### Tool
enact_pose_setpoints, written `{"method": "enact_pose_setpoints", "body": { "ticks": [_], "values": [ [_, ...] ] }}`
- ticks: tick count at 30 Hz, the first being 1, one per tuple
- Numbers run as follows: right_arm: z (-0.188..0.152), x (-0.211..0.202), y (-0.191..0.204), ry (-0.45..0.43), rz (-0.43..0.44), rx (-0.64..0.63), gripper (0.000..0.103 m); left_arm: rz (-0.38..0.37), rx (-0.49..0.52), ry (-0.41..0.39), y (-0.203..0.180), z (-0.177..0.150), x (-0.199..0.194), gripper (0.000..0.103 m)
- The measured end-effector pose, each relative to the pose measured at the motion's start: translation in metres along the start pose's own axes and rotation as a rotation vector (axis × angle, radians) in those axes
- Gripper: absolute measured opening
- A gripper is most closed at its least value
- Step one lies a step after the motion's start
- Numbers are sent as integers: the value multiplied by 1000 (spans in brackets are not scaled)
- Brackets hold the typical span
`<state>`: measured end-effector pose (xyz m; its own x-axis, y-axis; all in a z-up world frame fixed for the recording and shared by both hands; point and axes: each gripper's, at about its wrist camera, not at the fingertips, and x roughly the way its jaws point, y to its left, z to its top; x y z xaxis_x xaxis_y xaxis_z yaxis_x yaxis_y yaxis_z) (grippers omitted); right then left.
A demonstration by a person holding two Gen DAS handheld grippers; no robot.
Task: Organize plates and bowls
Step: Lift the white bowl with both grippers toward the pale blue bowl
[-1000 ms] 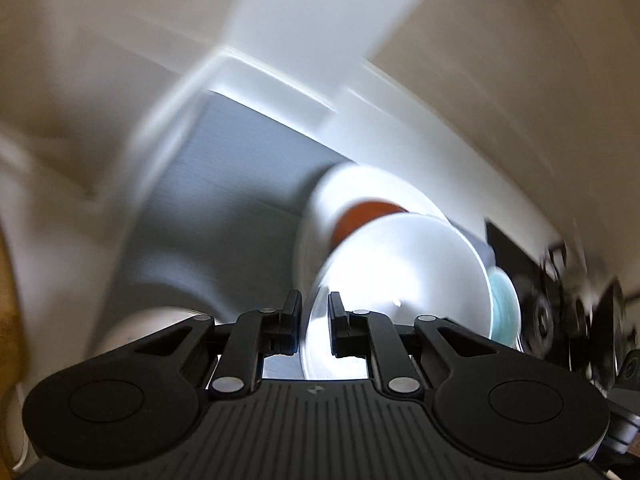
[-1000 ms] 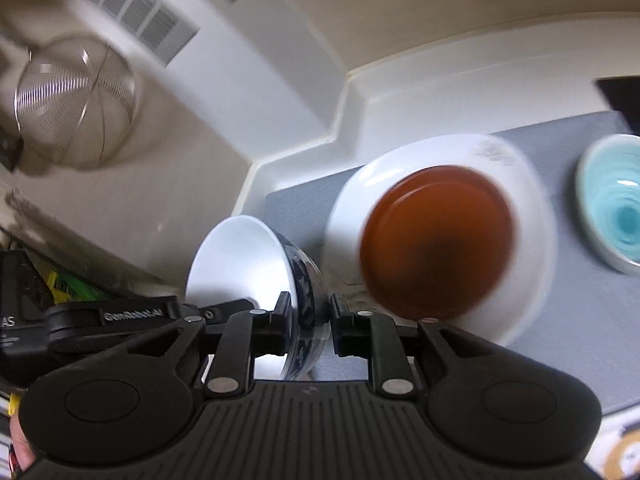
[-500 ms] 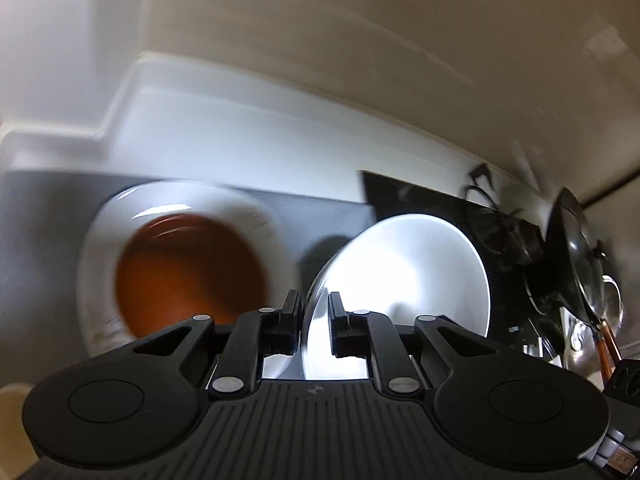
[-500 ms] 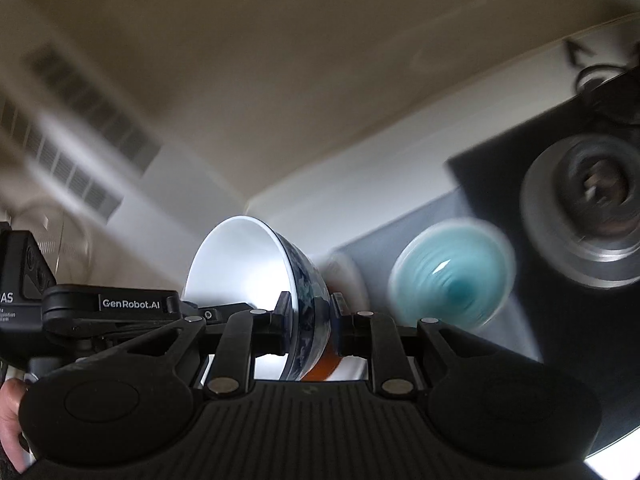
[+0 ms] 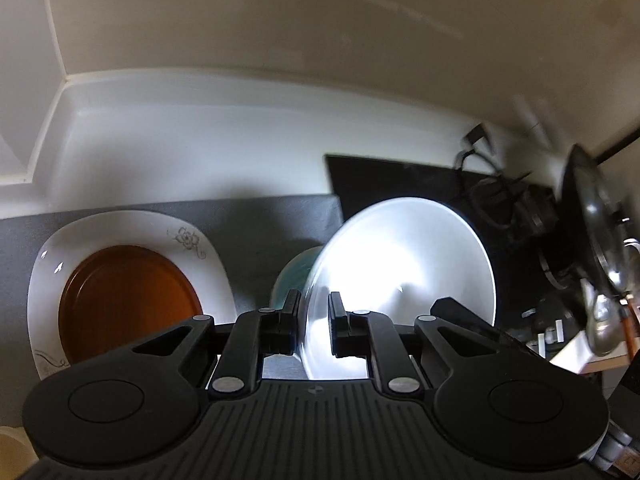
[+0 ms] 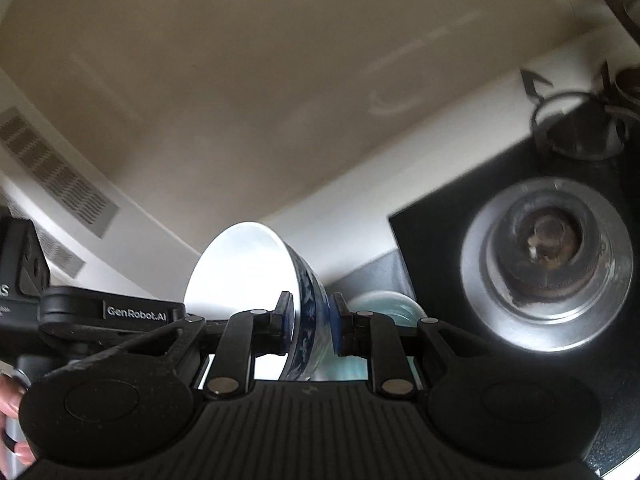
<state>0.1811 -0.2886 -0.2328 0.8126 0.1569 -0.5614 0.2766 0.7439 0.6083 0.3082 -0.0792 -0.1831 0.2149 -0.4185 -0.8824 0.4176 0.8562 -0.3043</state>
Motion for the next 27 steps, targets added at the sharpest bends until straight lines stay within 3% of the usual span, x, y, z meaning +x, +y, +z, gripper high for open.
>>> {"method": "enact_pose_setpoints", "body": {
  "ticks": [9,18,24,27],
  "values": [
    [-12,38,-35,75,-43,30,20,79,17,123,-2,6,58,14],
    [-19,59,-54,131,-69,45,19,148,64,167,-7,5,88,14],
    [-24,64,-56,141,-100,-2,18,134,55,183,-3,0,100,14],
    [-24,64,-45,137,-132,-92,17,117,27,201,1,1,103,15]
  ]
}}
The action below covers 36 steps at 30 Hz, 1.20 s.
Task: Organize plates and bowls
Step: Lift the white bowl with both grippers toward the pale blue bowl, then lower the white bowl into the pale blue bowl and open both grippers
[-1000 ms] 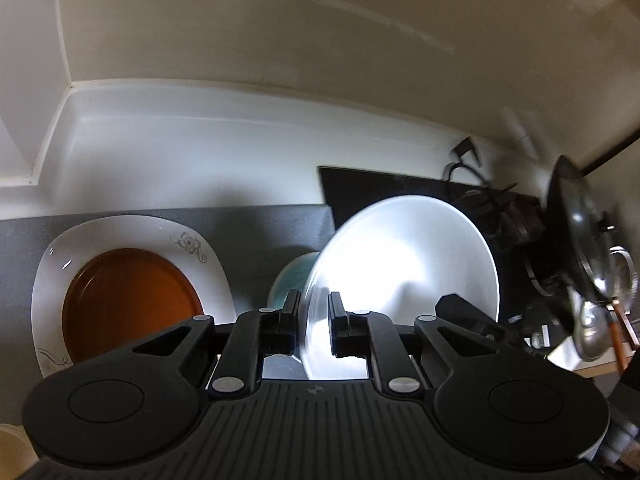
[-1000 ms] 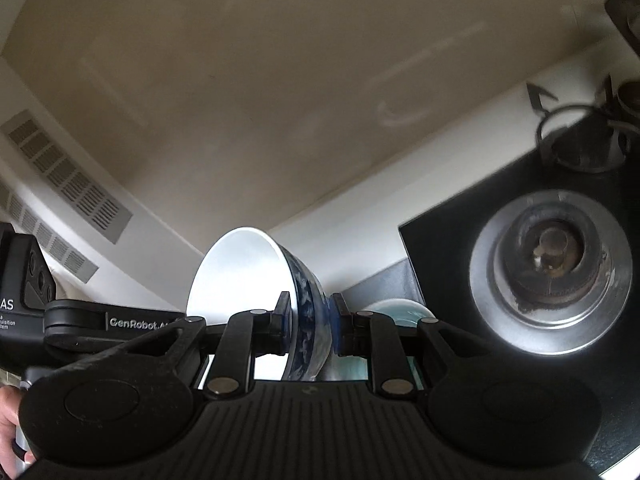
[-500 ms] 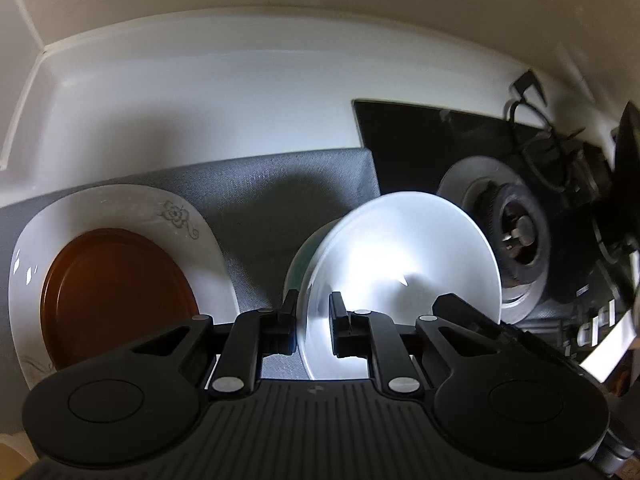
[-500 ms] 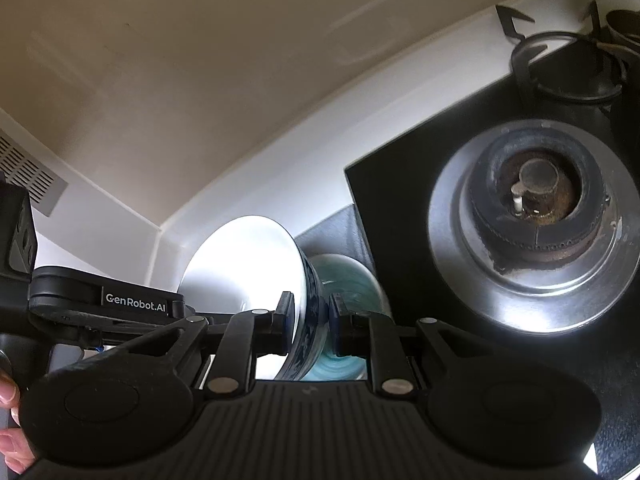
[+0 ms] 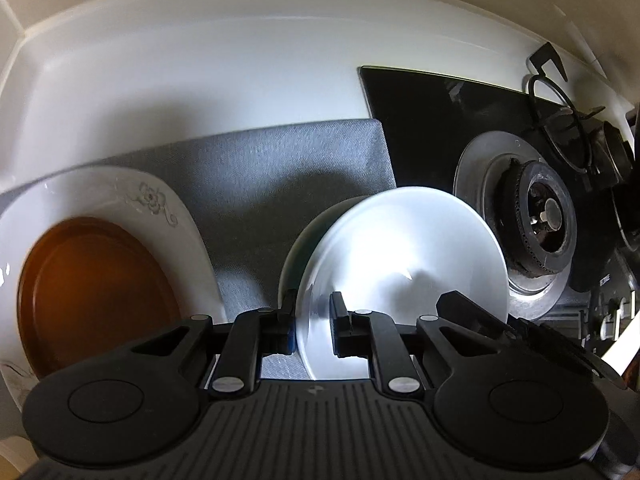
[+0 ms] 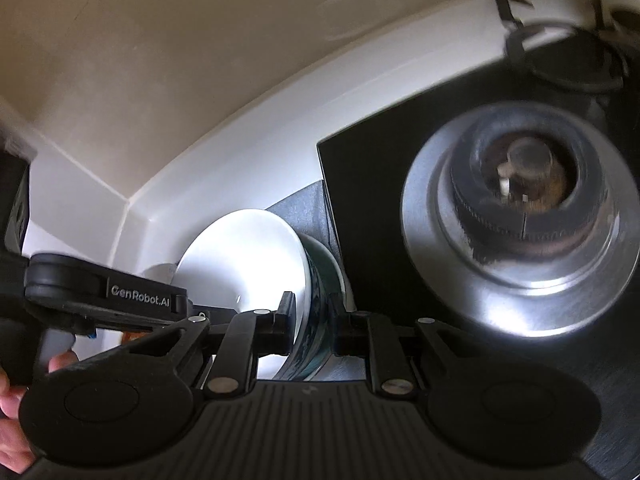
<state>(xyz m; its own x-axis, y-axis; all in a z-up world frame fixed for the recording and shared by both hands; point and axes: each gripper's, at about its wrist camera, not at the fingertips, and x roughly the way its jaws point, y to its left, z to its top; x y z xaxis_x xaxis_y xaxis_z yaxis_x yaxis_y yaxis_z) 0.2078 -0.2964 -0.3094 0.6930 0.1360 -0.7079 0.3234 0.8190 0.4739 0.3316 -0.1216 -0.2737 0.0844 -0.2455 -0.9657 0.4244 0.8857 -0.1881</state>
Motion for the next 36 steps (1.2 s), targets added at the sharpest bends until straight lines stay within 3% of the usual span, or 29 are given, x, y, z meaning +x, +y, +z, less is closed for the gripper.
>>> {"method": "enact_pose_setpoints", "body": {
  "ticks": [3,9,19,21,27,30,32,34,36],
  "values": [
    [-2,-1,10,-5,-36,-84,15,-62,-57,34,11,0,3,15],
    [-1,6,10,6,-59,-83,9,-165,-221,80,35,-1,-2,16],
    [1,18,4,25,-29,-80,9,-206,-310,112,47,-4,-11,20],
    [0,18,0,24,-24,-58,14,-207,-292,103,45,-4,-14,22],
    [2,20,-2,22,-3,-33,12,-171,-240,82,39,-5,-13,26],
    [1,13,-9,11,42,32,19,-114,-162,11,33,-9,-18,41],
    [-2,8,-18,-14,78,97,23,-57,-88,-49,27,-12,-19,57],
    [-5,6,-24,-26,107,149,25,-39,-41,-52,23,-13,-14,58],
    [-7,6,-29,-32,130,185,27,-72,-27,-38,21,-11,-6,60]
  ]
}}
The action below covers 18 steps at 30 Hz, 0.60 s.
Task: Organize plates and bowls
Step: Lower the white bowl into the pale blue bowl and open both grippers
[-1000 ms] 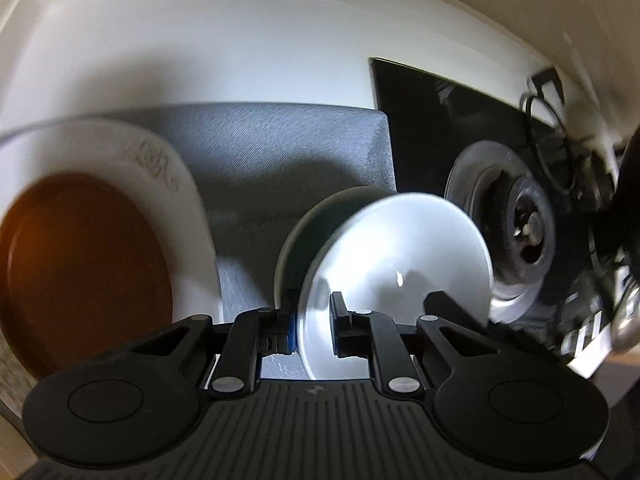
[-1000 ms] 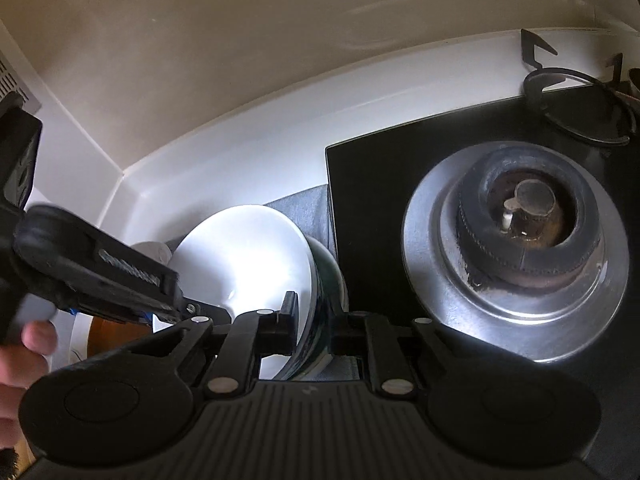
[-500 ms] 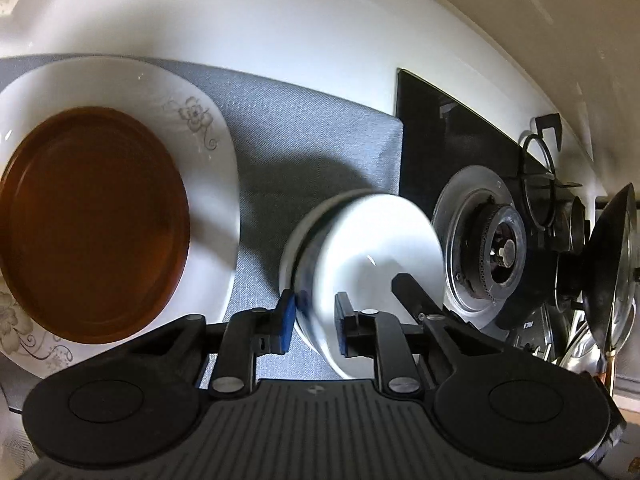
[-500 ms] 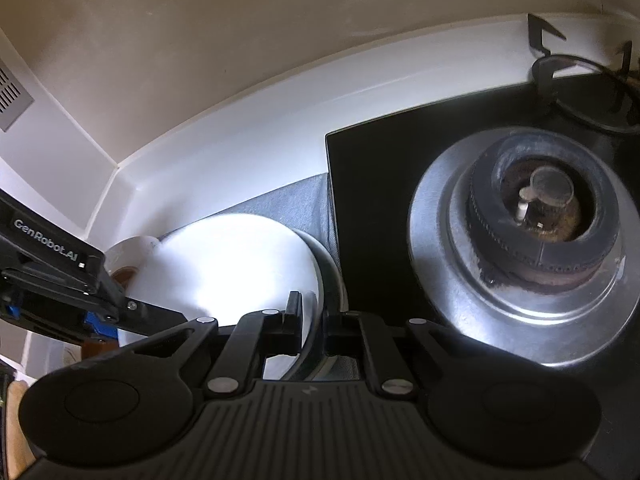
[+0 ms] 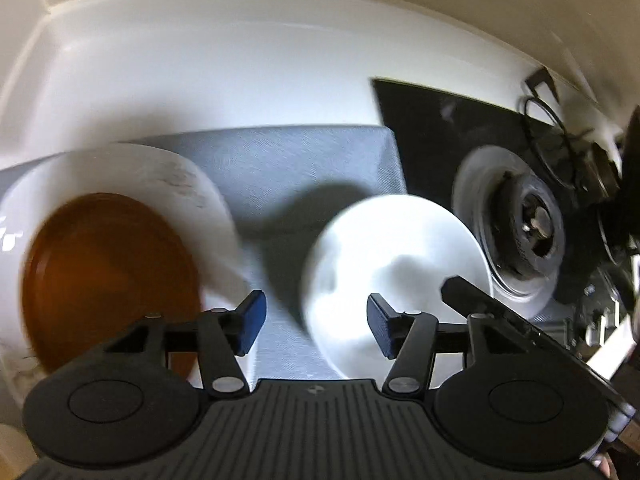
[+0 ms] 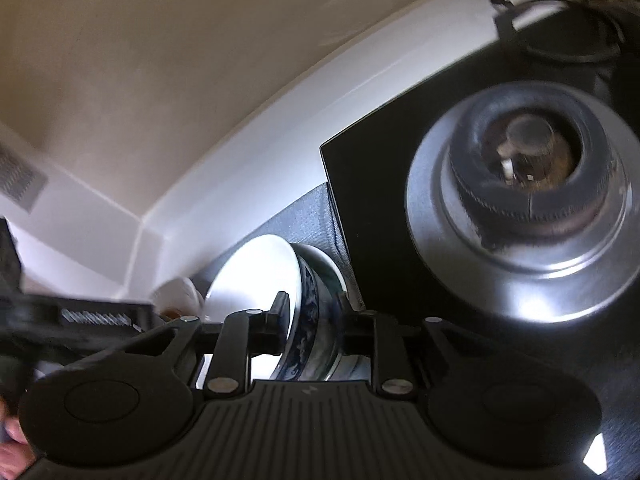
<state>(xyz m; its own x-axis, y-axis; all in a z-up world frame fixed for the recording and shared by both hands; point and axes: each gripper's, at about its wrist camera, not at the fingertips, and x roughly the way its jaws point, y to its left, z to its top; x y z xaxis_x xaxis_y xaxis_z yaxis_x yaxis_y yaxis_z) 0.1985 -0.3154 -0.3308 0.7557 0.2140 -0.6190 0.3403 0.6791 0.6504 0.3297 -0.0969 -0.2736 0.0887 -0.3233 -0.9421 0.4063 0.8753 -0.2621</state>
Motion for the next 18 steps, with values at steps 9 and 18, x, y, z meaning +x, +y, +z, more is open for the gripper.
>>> {"method": "enact_pose_setpoints", "body": {
  "ticks": [9,18],
  "values": [
    [-3,-12,-3,-28,61,84,53,-24,-27,41,0,-1,25,61],
    [-9,-16,-6,-46,-13,42,73,-50,-68,38,6,-3,23,61]
  ]
}}
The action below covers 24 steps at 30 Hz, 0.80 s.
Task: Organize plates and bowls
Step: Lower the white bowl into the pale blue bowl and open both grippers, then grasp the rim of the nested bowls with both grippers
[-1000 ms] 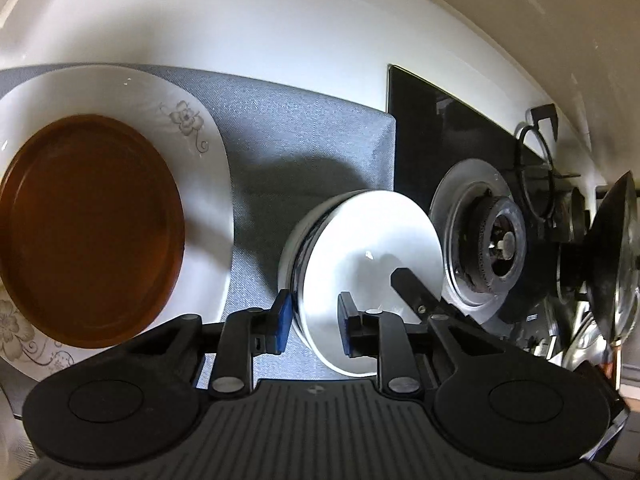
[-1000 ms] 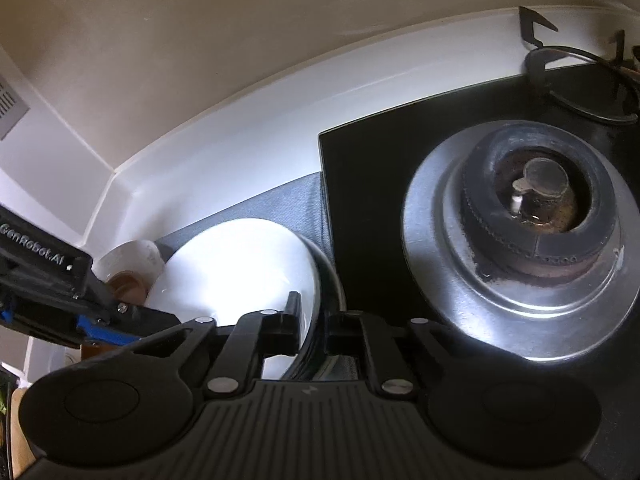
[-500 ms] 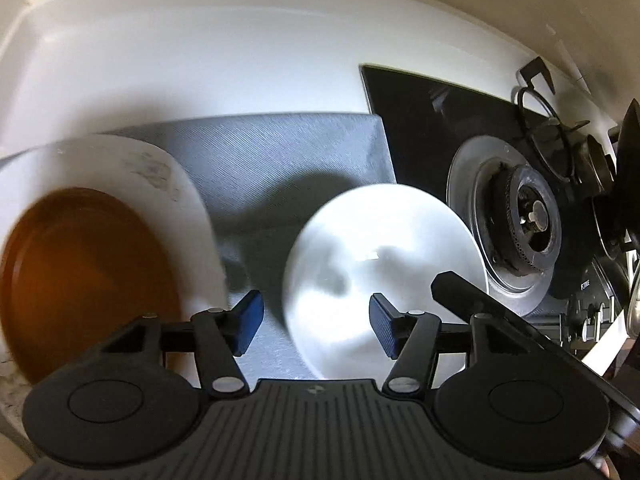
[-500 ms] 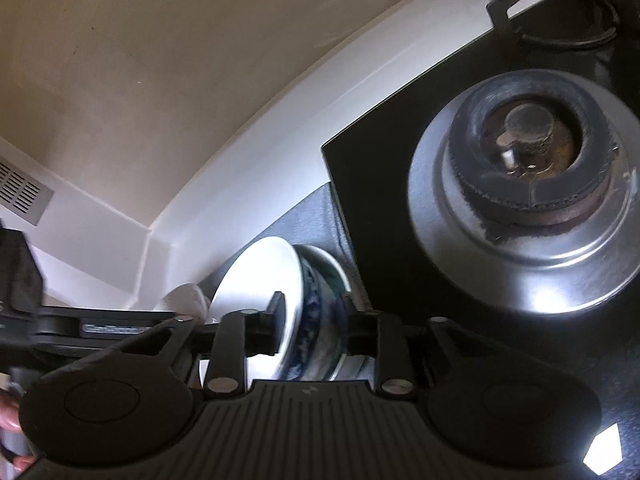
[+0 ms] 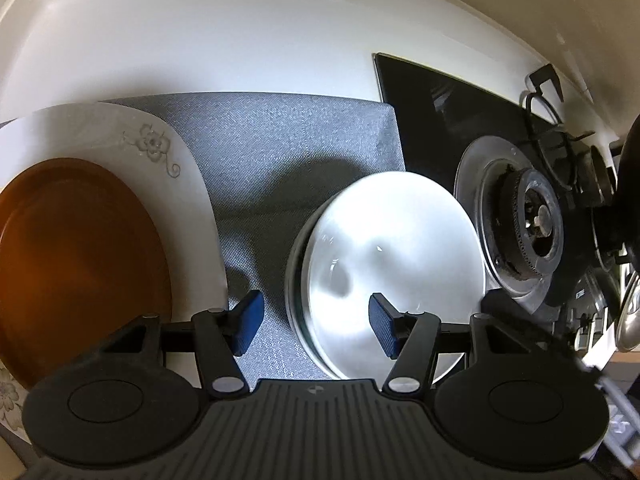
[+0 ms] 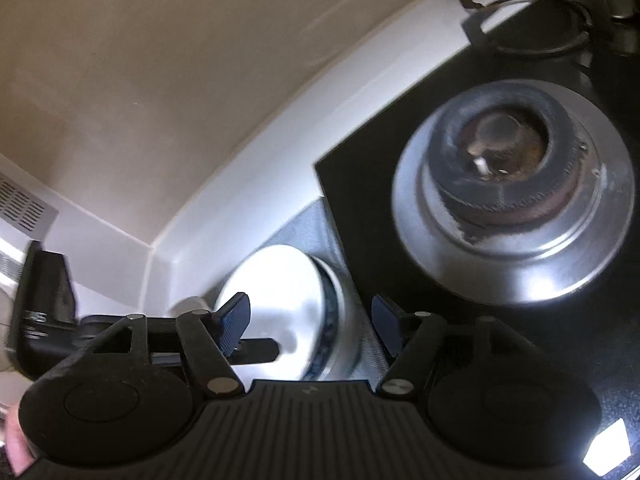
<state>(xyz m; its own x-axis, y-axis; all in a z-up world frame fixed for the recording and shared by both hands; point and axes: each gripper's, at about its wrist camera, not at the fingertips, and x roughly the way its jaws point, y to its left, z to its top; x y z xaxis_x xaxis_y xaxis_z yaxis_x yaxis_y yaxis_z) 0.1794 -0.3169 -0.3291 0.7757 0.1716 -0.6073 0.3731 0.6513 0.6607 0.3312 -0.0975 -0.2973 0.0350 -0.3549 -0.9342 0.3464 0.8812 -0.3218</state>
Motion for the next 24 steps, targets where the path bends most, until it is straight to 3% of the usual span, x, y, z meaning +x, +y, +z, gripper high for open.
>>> {"method": "enact_pose_setpoints", "body": {
  "ticks": [3,4,5,6,8,11,15,20,24],
  "values": [
    [-3,10,-6,22,6,36,72,-10,-17,-17,0,-2,6,56],
    [-3,18,-8,34,6,60,69,16,-3,3,-6,-3,16,45],
    [-3,27,-10,54,17,91,57,26,11,20,-12,-4,24,50],
    [-4,33,-11,62,-6,106,53,46,5,1,-17,-6,27,49],
    [-5,34,-10,59,-61,96,32,66,-4,-13,-21,-11,29,45],
    [-9,27,-10,83,-66,64,30,21,-32,18,-12,-24,32,39],
    [-15,20,-9,101,-57,-1,31,-29,-45,57,-3,-35,46,40],
    [-14,27,-6,121,-54,-27,37,-36,-49,68,-7,-27,59,40],
    [-14,27,3,129,-89,-90,30,-15,-49,38,-12,-24,57,36]
  ]
}}
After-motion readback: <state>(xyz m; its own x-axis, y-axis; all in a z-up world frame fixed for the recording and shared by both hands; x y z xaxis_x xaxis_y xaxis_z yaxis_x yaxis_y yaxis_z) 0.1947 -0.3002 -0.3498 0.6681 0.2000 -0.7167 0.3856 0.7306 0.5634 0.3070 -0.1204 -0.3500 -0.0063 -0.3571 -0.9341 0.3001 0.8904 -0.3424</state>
